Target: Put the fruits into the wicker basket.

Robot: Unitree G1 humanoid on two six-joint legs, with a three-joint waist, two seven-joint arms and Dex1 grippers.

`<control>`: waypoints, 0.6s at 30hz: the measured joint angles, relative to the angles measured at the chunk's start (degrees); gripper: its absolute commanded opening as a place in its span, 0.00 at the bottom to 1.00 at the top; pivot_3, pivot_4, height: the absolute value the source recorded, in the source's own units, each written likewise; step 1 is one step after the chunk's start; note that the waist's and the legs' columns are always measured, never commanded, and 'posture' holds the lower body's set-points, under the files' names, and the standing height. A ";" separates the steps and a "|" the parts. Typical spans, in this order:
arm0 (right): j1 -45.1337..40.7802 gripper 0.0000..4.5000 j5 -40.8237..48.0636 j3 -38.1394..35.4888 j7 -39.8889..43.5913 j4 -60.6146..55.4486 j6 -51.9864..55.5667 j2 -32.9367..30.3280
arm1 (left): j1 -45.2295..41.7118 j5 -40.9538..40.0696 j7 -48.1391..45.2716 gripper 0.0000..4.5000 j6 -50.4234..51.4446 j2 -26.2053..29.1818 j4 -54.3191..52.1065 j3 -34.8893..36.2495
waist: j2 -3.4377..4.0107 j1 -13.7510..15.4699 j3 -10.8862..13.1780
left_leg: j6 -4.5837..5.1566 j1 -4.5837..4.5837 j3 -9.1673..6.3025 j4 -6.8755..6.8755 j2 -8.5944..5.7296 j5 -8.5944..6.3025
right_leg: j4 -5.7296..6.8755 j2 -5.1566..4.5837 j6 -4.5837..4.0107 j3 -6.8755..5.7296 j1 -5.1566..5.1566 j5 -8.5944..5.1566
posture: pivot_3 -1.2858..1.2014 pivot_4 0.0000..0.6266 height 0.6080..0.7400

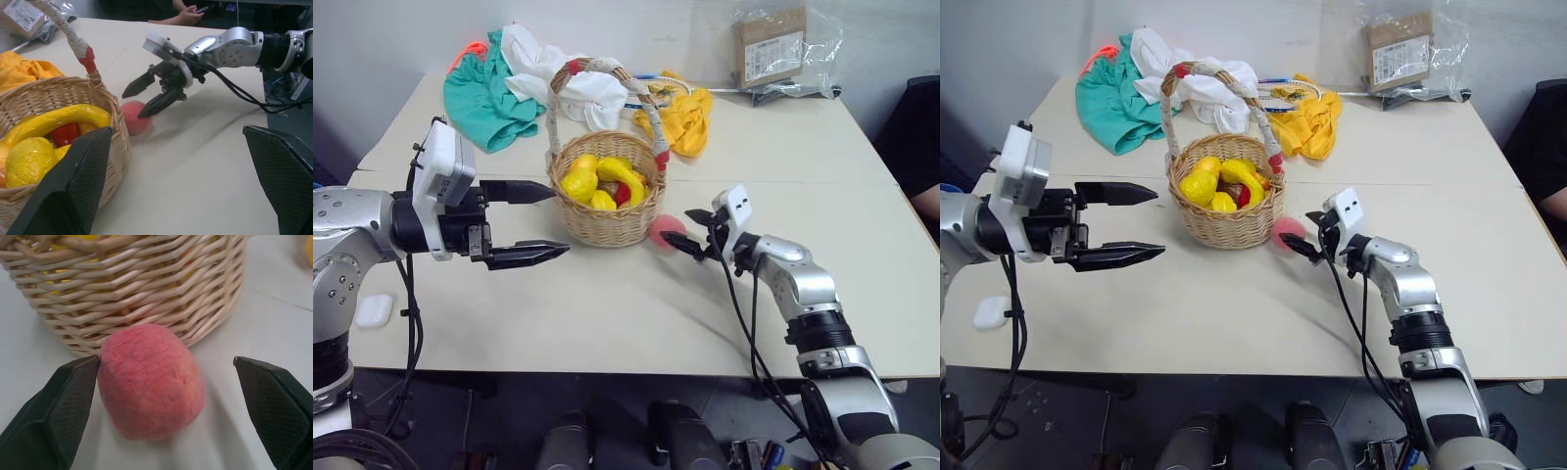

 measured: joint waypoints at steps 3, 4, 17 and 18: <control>0.22 1.00 -0.11 0.95 1.66 -0.05 0.91 0.29 | -0.02 -0.30 0.97 1.00 0.07 0.08 -0.50 0.00 | 0.00 0.00 0.00 | 0.00 0.01 0.00 0.00 0.00 -0.01 | 0.00 -0.01 0.00 0.00 0.00 0.00 | 0.52 0.24 1.00; 0.23 1.00 -0.45 1.29 1.83 -0.03 0.90 0.70 | -0.02 -0.43 1.28 1.00 0.07 0.08 -0.83 0.00 | 0.00 -0.06 0.00 | -0.01 0.01 0.00 0.00 0.00 -0.02 | -0.01 -0.01 0.00 0.00 0.00 0.00 | 0.52 0.24 1.00; 4.36 0.62 5.17 -0.14 6.96 -11.43 6.96 0.13 | 1.21 -1.95 3.85 1.00 1.07 0.85 1.25 2.71 | 0.03 -0.02 0.02 | -0.02 0.00 -0.02 -0.11 0.01 -0.04 | 0.03 -0.03 -0.01 -0.02 -0.02 0.00 | 0.52 0.24 1.00; 5.12 0.62 7.58 -0.52 7.47 -17.11 10.08 -0.87 | 2.54 -1.86 4.45 1.00 1.04 1.10 2.45 4.42 | 0.04 -0.25 0.02 | 0.01 0.01 -0.01 -0.14 0.02 -0.07 | 0.01 -0.03 0.00 -0.01 -0.03 0.00 | 0.52 0.24 1.00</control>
